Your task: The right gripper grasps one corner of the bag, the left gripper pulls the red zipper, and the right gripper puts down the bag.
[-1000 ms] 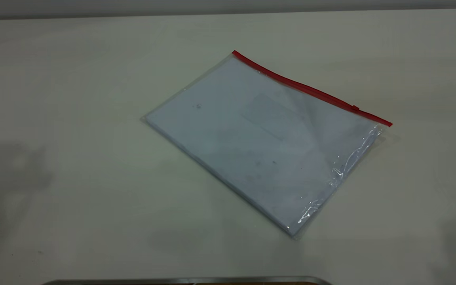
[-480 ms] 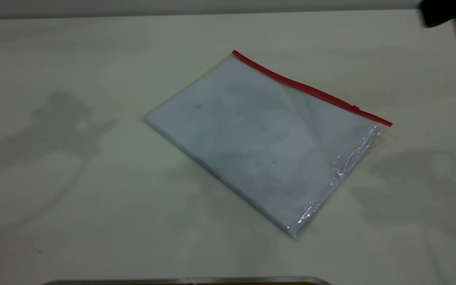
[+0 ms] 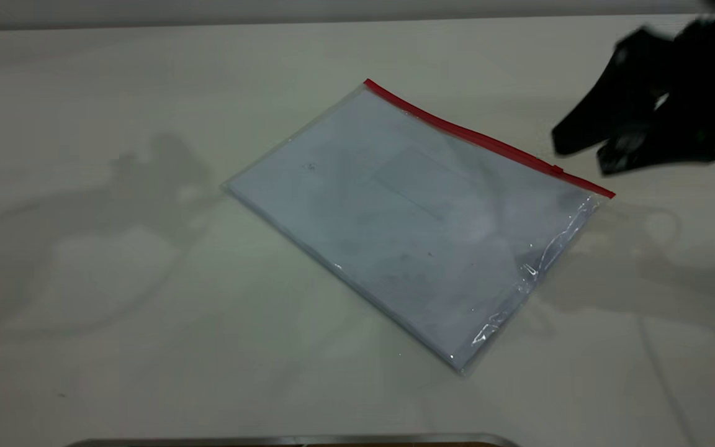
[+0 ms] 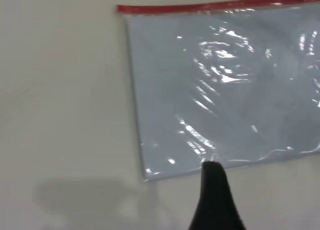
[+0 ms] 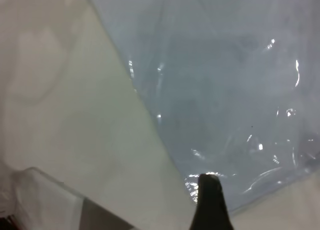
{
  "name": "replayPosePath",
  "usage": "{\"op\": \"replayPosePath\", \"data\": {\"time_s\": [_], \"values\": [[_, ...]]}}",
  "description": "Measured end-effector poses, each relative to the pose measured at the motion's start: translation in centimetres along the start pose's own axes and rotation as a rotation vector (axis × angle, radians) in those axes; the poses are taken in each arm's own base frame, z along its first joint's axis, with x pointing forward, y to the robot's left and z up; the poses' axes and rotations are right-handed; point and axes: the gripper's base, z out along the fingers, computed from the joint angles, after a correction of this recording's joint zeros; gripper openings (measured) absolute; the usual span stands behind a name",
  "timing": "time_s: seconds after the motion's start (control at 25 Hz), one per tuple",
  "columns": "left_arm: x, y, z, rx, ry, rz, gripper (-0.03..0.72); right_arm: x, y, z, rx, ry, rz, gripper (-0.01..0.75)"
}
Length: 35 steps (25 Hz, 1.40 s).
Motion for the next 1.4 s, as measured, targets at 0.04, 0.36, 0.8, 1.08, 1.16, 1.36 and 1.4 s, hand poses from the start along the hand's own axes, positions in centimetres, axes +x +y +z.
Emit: {"op": "replayPosePath", "data": {"time_s": [0.04, 0.36, 0.8, 1.08, 1.16, 1.36, 1.4], "values": [[0.0, -0.1, 0.5, 0.011, 0.008, 0.003, 0.581, 0.2, -0.6, 0.6, 0.002, 0.004, 0.008, 0.591], [0.3, -0.3, 1.7, 0.036, 0.033, 0.005, 0.581, 0.9, -5.9, 2.1, 0.029, -0.050, 0.111, 0.591], [0.2, -0.5, 1.8, 0.046, 0.037, -0.005, 0.581, 1.2, -9.5, 5.4, 0.010, -0.062, 0.086, 0.591], [0.1, -0.8, 2.0, 0.059, 0.042, 0.002, 0.581, 0.2, -10.6, 6.8, 0.000, -0.076, 0.078, 0.591], [0.1, -0.8, 2.0, 0.059, 0.042, 0.002, 0.581, 0.1, -10.6, 7.0, -0.012, -0.078, 0.079, 0.591], [0.1, -0.8, 2.0, 0.059, 0.042, 0.001, 0.581, 0.2, -10.3, 7.3, -0.068, -0.088, 0.082, 0.558], [0.1, -0.8, 2.0, 0.059, 0.042, 0.001, 0.581, 0.3, -10.3, 7.4, -0.078, -0.087, 0.084, 0.543]]}}
